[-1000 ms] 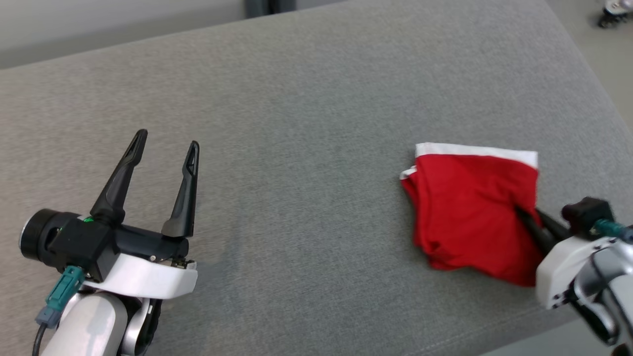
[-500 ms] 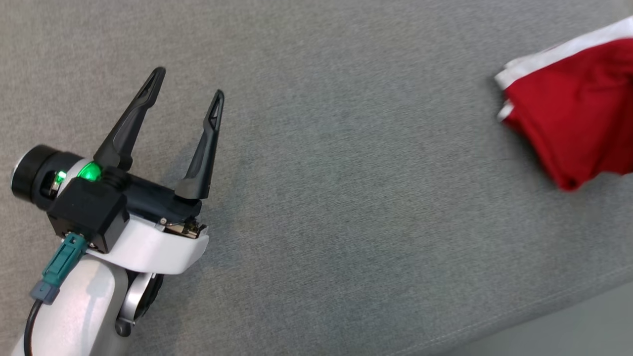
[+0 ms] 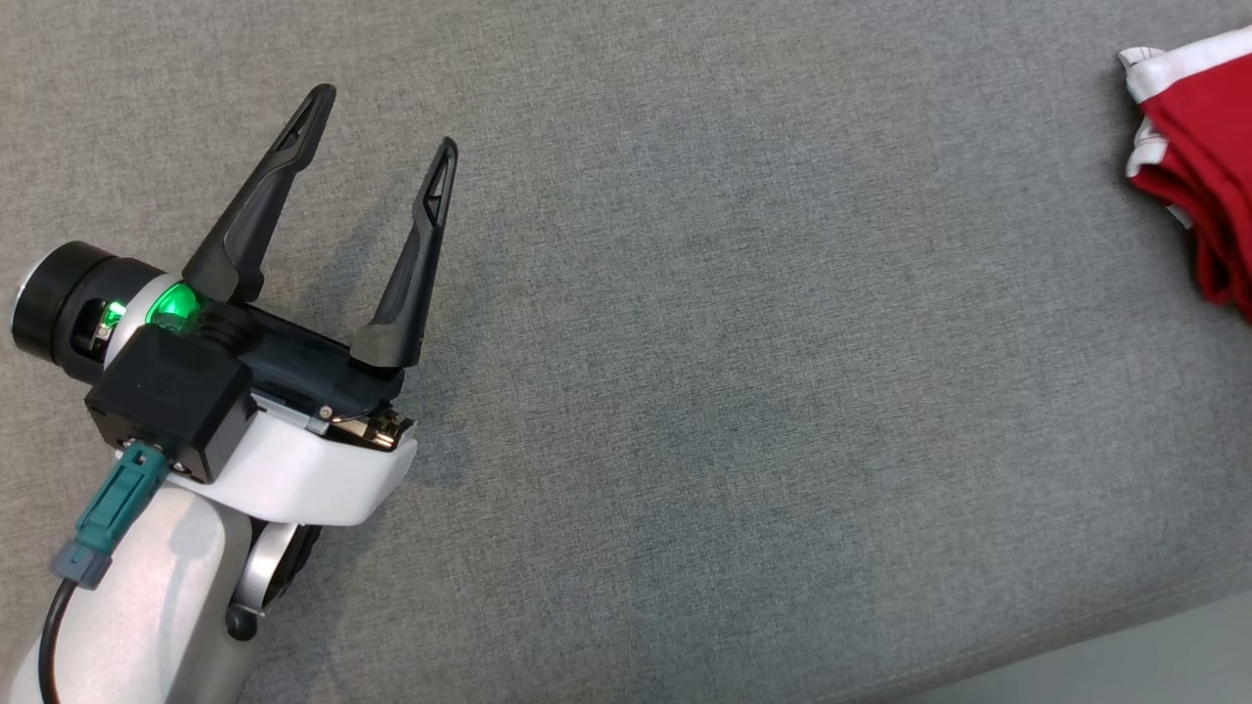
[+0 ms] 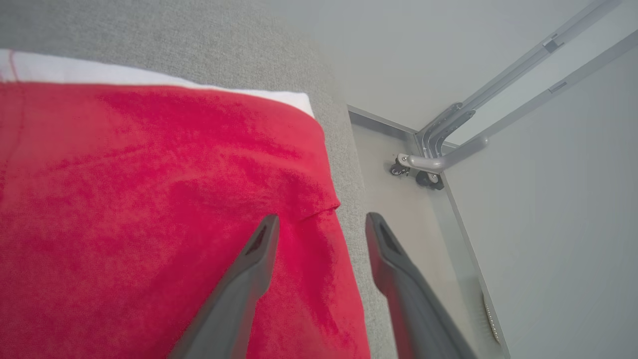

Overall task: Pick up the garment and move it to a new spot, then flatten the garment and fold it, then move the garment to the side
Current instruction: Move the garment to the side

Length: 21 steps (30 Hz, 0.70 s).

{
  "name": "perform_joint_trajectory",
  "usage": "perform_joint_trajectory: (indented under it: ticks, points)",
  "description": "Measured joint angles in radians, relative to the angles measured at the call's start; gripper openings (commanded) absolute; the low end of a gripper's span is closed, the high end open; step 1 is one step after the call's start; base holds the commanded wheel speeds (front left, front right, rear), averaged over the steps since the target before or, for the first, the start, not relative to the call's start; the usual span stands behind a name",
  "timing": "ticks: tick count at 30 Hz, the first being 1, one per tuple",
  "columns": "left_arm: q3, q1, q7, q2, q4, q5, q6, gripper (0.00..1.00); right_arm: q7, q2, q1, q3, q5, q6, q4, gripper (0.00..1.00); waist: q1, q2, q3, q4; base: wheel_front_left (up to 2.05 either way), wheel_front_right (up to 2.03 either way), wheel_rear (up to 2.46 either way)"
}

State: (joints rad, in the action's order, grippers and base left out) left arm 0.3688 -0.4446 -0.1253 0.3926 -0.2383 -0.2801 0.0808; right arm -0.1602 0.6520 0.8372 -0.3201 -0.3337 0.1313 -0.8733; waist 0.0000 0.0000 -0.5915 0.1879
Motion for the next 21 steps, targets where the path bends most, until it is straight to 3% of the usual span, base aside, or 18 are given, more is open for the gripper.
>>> perform_joint_trajectory:
  ticks: [10, 14, 21]
  points:
    - [-0.007, 0.031, -0.016, 0.0, 0.037, -0.014, 0.018, 1.0, -0.088, -0.072, -0.016, 0.107, -0.051, 0.0, -0.064, 1.0, 0.0, 0.0, 0.069, 0.016, 0.0, 0.0, 0.0]
    - [-0.025, 0.081, -0.026, -0.001, 0.057, -0.032, 0.045, 1.0, -0.097, -0.116, -0.06, 0.173, -0.062, 0.0, -0.019, 1.0, 0.0, 0.0, 0.122, 0.025, 0.0, 0.0, 0.0]
    - [-0.051, 0.177, -0.042, -0.014, 0.088, -0.065, 0.09, 1.0, -0.101, -0.218, -0.202, 0.307, -0.033, 0.0, 0.184, 1.0, 0.0, 0.0, 0.229, 0.024, 0.0, 0.0, 0.0]
